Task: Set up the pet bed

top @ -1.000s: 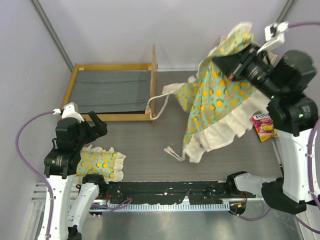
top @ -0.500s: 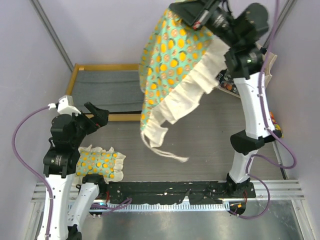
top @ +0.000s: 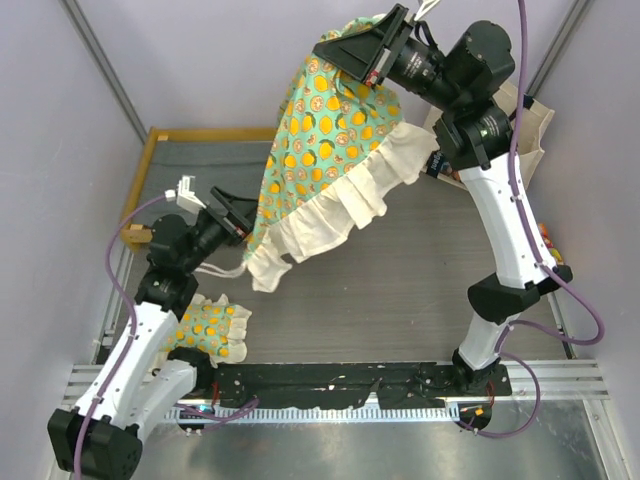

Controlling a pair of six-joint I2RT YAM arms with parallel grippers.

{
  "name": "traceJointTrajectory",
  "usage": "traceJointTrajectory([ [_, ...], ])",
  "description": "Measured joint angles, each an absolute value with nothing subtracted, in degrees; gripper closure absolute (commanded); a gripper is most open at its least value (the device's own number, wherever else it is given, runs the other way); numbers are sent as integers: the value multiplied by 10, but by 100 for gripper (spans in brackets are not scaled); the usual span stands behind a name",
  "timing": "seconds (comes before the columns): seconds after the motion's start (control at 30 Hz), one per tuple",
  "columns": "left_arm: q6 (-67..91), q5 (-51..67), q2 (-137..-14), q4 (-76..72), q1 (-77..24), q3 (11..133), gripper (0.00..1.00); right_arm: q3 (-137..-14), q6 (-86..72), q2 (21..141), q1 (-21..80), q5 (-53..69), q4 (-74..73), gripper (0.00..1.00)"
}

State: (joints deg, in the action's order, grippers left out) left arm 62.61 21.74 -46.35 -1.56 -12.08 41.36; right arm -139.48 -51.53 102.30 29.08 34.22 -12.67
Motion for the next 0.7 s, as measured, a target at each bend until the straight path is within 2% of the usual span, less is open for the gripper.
traceJointTrajectory([
  [0.07, 655, 220, -468, -59, -141, 392, 0, -1388, -509, 1013, 291, 342, -125, 99],
  [0.17, 700, 224, -480, -126, -159, 368, 14, -1365, -501, 994, 291, 342, -124, 99],
  [0.27, 734, 231, -504, -189, -174, 360, 35, -1347, -492, 983, 291, 341, -124, 99],
  [0.3, 745, 234, -514, -213, -179, 360, 48, -1341, -489, 981, 291, 340, -124, 99],
  [0.37, 761, 241, -532, -251, -190, 359, 61, -1331, -481, 979, 291, 336, -124, 99],
  [0.4, 767, 245, -539, -268, -196, 359, 85, -1327, -478, 978, 291, 335, -124, 99],
  [0.43, 773, 247, -545, -282, -202, 359, 95, -1323, -475, 978, 291, 333, -124, 99],
  [0.47, 780, 249, -549, -294, -207, 358, 100, -1319, -472, 978, 291, 331, -124, 99],
  [0.7, 782, 258, -554, -341, -221, 357, 100, -1292, -455, 967, 291, 323, -131, 99],
])
